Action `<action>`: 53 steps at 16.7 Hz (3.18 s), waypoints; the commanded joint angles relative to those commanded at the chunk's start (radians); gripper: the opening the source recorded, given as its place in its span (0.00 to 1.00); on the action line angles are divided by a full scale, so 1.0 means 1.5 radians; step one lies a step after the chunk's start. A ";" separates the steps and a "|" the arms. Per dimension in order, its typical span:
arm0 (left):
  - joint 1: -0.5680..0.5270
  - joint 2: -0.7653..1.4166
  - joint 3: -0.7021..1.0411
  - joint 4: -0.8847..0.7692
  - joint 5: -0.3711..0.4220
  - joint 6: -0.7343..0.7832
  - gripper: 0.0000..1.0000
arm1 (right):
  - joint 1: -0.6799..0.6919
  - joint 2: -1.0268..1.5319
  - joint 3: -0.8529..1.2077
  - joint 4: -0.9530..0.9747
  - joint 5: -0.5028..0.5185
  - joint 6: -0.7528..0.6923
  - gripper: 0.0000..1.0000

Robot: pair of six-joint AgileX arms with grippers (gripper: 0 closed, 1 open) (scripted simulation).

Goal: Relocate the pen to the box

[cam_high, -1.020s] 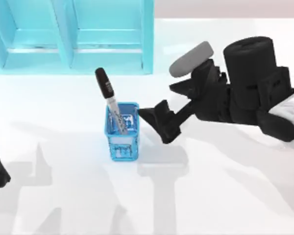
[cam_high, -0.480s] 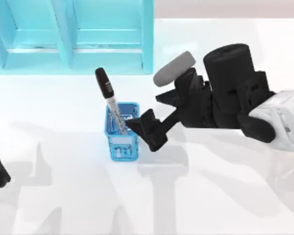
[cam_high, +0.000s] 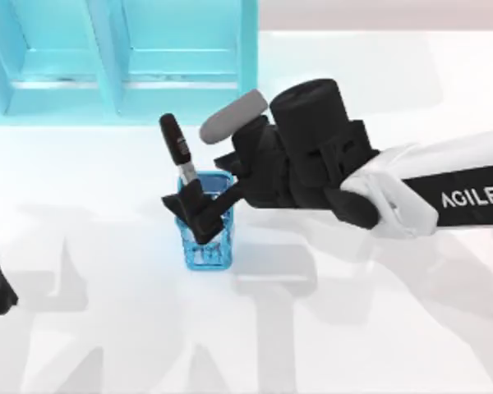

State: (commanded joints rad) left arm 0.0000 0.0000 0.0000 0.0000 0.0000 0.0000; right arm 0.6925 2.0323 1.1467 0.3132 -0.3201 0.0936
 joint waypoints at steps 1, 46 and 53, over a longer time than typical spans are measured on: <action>0.000 0.000 0.000 0.000 0.000 0.000 1.00 | 0.006 0.024 0.019 0.006 0.005 0.003 1.00; 0.000 0.000 0.000 0.000 0.000 0.000 1.00 | -0.206 -0.272 0.069 -0.366 -0.168 -0.126 0.00; 0.000 0.000 0.000 0.000 0.000 0.000 1.00 | -0.246 -0.280 0.072 -0.397 -0.176 -0.160 0.00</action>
State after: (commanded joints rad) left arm 0.0000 0.0000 0.0000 0.0000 0.0000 0.0000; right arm 0.3241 1.6116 1.2545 -0.2819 -0.5839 -0.1464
